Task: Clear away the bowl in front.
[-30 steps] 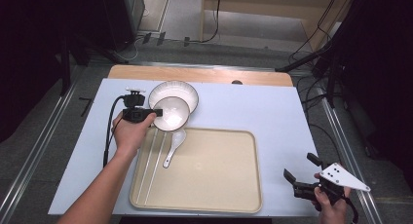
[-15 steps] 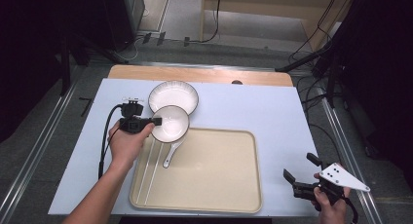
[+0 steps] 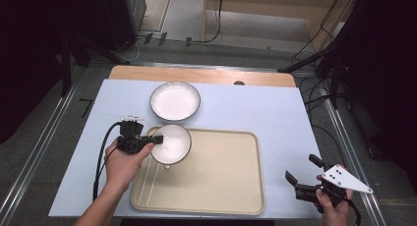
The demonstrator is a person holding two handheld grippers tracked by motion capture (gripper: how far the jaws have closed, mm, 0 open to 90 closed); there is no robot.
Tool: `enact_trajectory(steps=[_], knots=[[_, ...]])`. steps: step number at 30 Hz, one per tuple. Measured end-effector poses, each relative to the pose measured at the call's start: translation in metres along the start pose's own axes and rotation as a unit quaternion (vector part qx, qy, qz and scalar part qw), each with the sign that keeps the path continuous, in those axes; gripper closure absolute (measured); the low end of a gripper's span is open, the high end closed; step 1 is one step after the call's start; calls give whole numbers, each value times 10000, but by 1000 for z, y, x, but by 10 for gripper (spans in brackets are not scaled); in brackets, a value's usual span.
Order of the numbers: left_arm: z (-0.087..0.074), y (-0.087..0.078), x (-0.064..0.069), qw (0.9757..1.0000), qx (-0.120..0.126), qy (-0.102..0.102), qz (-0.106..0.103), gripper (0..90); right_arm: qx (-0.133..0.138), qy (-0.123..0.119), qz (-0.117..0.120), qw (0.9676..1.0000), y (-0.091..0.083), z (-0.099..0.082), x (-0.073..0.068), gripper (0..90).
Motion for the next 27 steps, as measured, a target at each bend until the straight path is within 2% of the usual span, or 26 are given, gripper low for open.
enact_trajectory(steps=[16, 27], knots=[[-43, -10, 11, 9995, -247, 146, -133, 830, -3, -7, 21, 10000, 1, 1, -3, 28], [-62, -12, 13, 9985, -472, 197, -215, 822, -28, -9, 26, 10000, 1, 0, -4, 28]])
Point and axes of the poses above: each handheld gripper's, and its own axes: y roughly forward along the jaws, z roughly out of its top, x roughly to its right, the point moved 6 cm from there along y, roughly forward along the jaws, and after that the axes turned 8 degrees about -y, right-handed, at the moved point
